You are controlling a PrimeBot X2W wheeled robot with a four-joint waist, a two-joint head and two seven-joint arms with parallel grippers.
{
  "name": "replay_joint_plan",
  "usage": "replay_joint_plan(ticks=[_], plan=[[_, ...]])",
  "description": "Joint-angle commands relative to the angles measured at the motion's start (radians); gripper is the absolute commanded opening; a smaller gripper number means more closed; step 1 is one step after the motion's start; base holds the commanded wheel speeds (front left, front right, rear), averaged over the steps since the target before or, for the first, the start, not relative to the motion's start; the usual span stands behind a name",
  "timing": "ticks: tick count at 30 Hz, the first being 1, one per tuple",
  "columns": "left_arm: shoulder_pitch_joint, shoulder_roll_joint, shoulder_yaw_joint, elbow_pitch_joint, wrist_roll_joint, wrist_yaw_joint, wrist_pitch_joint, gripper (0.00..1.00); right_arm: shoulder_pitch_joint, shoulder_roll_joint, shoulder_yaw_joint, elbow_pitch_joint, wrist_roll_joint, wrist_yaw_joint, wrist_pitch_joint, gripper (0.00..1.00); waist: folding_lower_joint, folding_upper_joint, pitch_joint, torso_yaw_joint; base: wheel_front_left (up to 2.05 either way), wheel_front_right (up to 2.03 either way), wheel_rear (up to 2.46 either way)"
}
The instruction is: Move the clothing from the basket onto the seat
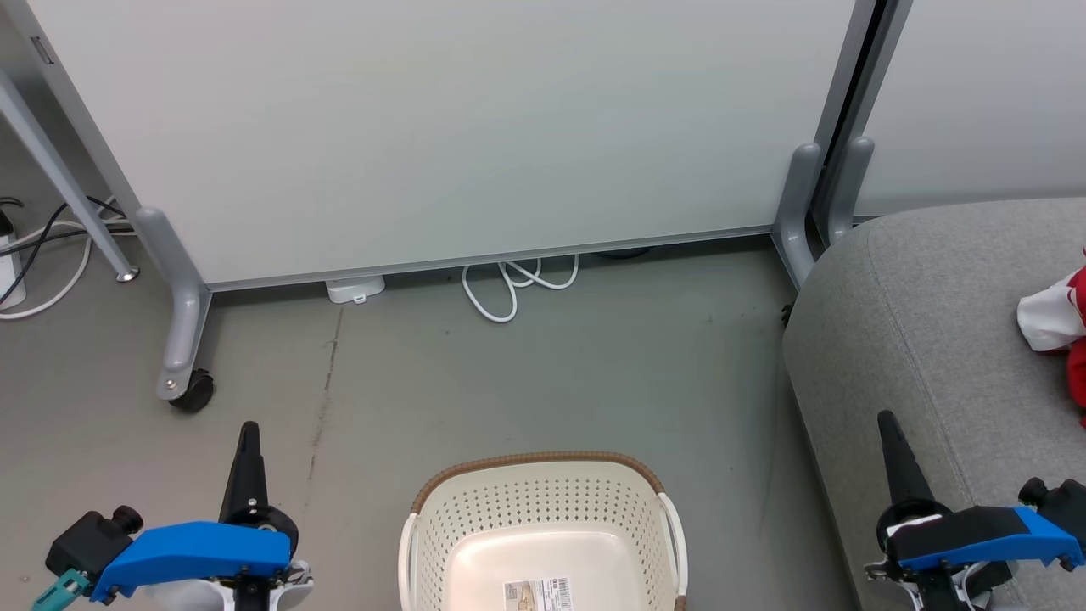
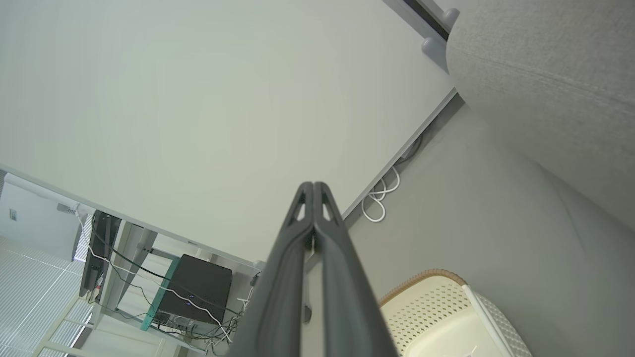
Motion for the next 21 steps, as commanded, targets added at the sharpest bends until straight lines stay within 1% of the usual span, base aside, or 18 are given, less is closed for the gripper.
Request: replay_joint_plan(ticks=[1, 21], plan=[[-0.028, 0.001, 0.006, -0.012, -0.028, -0.004, 0.007, 0.0, -0.016, -0.005, -0.004, -0.017, 0.03, 0.0, 0.009, 0.0, 0.0, 0.0, 0.0, -0.001, 0.0, 0.0, 0.0], [-0.036, 0.001, 0.028, -0.016, -0.229, -0.015, 0.059, 0.0, -0.018, -0.006, -0.018, -0.031, 0.239, 0.0, 0.061, 0.0, 0.0, 0.0, 0.001, -0.011, 0.0, 0.0, 0.0]])
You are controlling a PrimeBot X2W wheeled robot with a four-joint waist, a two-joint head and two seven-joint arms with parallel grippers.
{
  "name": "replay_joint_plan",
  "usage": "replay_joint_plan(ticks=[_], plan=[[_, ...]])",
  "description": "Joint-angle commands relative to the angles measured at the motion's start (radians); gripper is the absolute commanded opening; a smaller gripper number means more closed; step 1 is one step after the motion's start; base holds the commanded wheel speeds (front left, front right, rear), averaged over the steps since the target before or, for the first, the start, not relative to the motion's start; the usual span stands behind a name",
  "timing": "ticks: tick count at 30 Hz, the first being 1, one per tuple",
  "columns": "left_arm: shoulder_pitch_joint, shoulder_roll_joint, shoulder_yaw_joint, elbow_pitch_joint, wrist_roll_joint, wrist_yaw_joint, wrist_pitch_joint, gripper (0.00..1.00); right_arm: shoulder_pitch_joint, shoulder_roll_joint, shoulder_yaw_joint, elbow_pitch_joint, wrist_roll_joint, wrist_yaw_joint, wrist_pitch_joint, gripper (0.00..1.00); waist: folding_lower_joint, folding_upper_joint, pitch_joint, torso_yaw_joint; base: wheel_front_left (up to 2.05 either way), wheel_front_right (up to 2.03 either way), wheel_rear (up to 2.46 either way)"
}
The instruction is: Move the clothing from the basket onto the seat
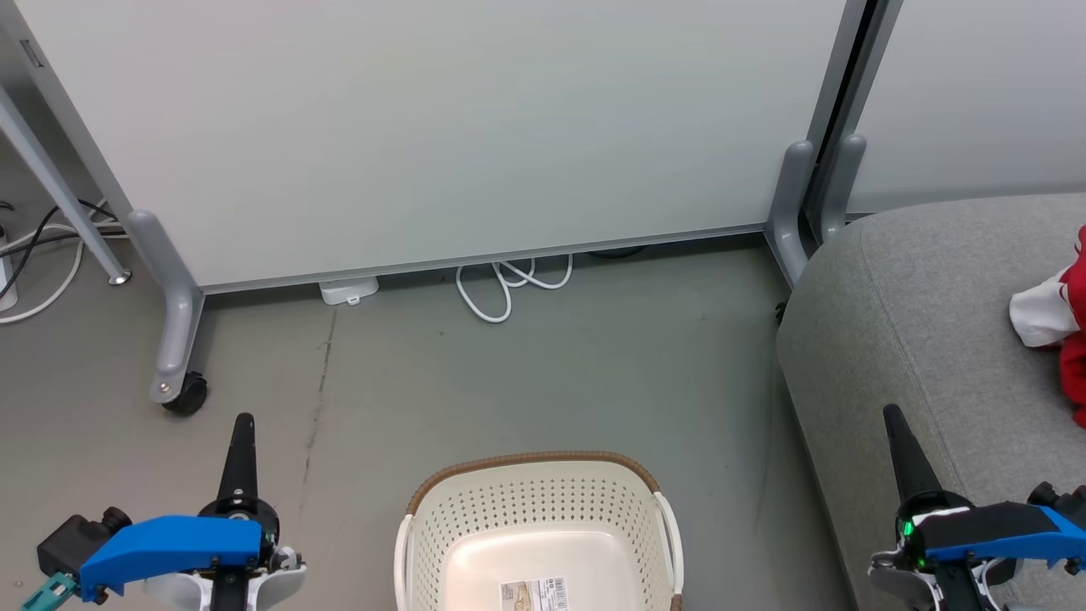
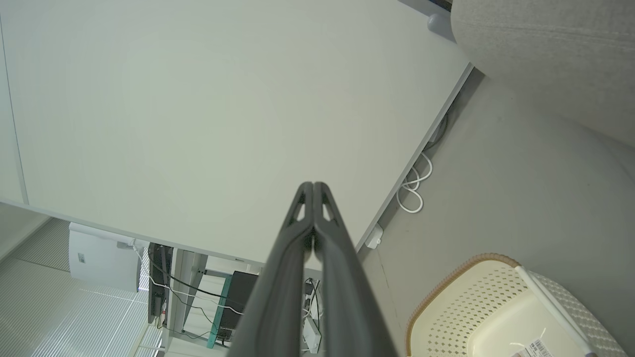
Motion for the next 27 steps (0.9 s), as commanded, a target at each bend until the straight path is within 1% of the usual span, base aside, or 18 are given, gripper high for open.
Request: replay_joint_plan(ticks=[1, 27], plan=[[-0.02, 0.001, 0.004, -0.009, -0.025, -0.009, 0.007, 0.0, -0.014, -0.006, -0.003, -0.012, 0.028, 0.0, 0.007, 0.0, 0.0, 0.0, 0.0, -0.001, 0.0, 0.0, 0.0], [-0.031, 0.001, 0.029, -0.013, -0.232, -0.018, 0.061, 0.0, -0.016, -0.006, -0.018, -0.027, 0.242, 0.0, 0.06, 0.0, 0.0, 0.0, 0.001, -0.013, 0.0, 0.0, 0.0]])
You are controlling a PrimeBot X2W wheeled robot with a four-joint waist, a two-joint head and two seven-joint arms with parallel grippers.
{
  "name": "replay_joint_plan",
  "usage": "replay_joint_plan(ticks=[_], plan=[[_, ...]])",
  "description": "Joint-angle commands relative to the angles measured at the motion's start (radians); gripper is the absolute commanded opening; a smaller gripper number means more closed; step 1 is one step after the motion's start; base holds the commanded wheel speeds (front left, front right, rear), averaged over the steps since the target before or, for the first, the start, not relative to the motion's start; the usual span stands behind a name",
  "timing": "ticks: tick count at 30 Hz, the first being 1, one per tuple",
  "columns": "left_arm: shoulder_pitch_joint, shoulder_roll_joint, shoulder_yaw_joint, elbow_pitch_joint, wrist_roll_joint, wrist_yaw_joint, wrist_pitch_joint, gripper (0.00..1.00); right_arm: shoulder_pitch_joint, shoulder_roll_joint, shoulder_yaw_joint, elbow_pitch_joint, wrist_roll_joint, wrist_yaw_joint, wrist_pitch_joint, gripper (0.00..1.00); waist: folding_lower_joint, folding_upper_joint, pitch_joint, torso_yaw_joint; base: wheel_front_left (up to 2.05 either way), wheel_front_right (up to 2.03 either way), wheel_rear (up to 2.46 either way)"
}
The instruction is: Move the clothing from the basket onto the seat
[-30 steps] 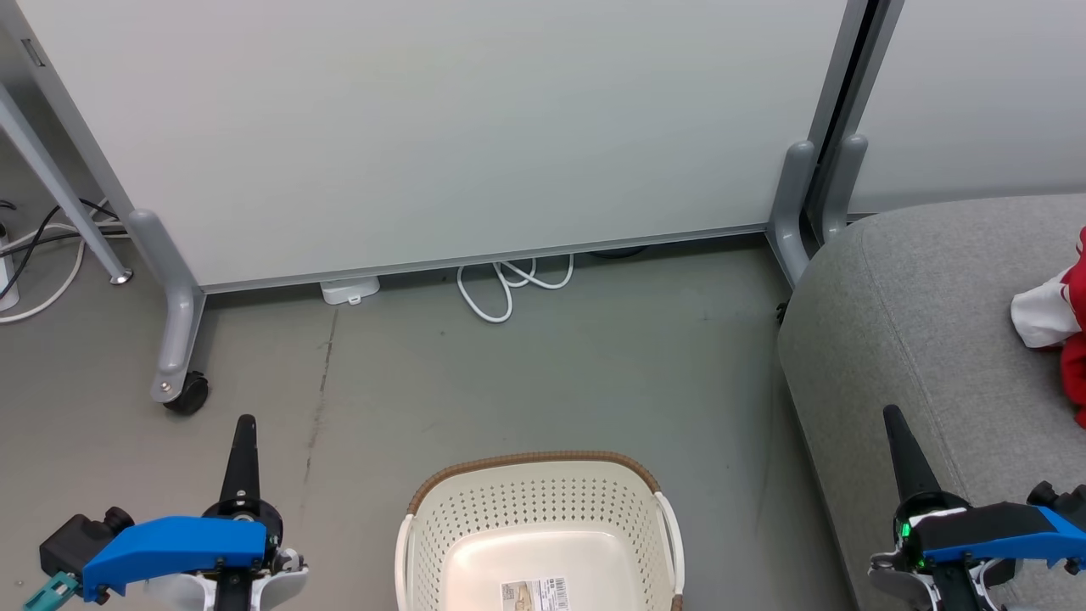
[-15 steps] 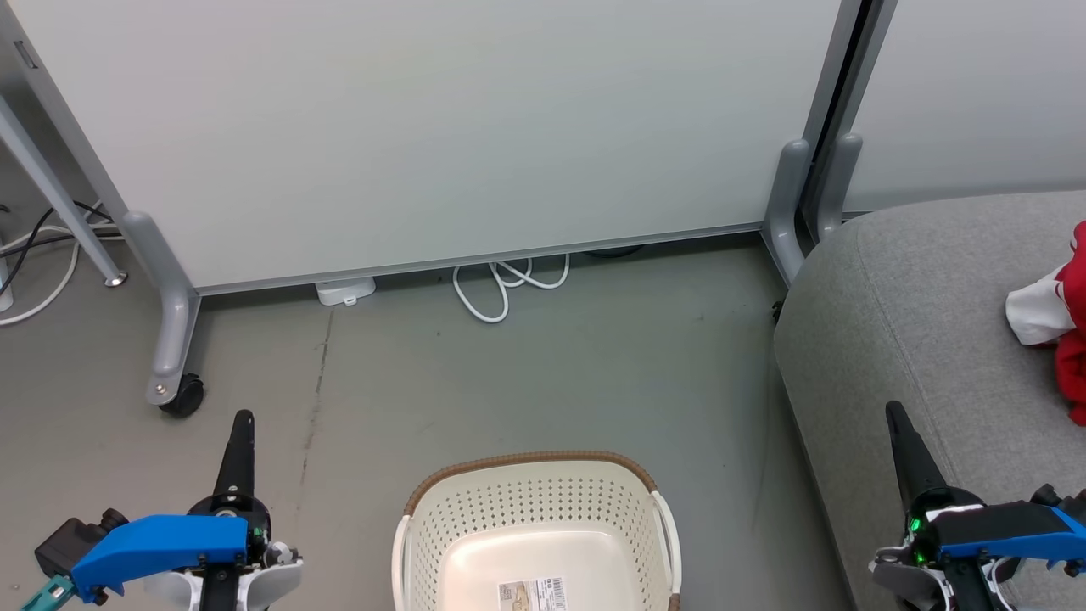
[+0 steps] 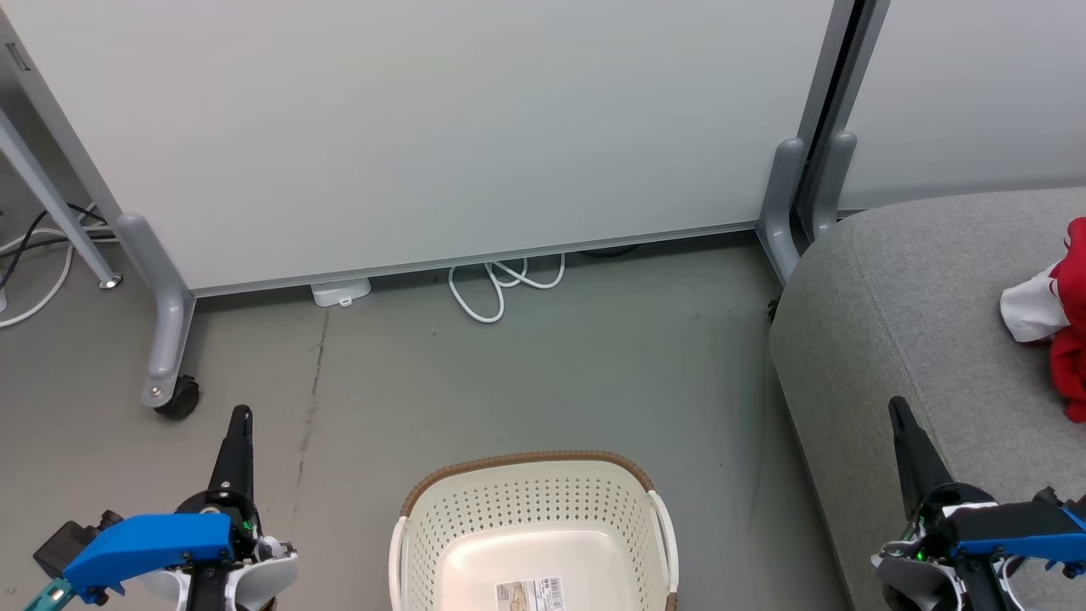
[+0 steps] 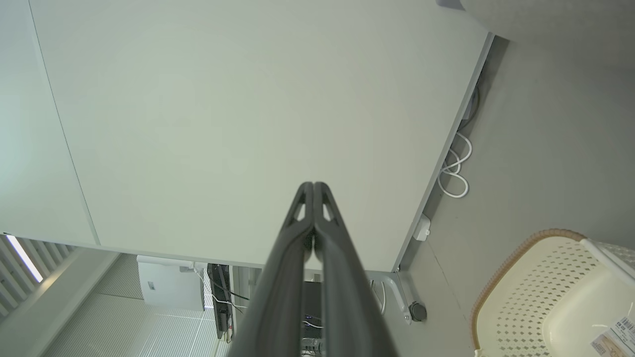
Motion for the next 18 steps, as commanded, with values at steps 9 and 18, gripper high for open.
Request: replay_joint_plan(ticks=[9, 18], plan=[[-0.021, 0.0, 0.013, -0.008, -0.074, -0.01, 0.02, 0.0, -0.015, -0.006, -0.007, -0.012, 0.077, 0.001, 0.02, 0.0, 0.0, -0.0001, 0.0, -0.005, 0.0, 0.0, 0.0], [-0.024, 0.0, 0.019, -0.009, -0.135, -0.013, 0.036, 0.0, -0.015, -0.006, -0.011, -0.015, 0.14, 0.0, 0.036, 0.0, 0.0, -0.0001, 0.001, -0.009, 0.0, 0.0, 0.0]])
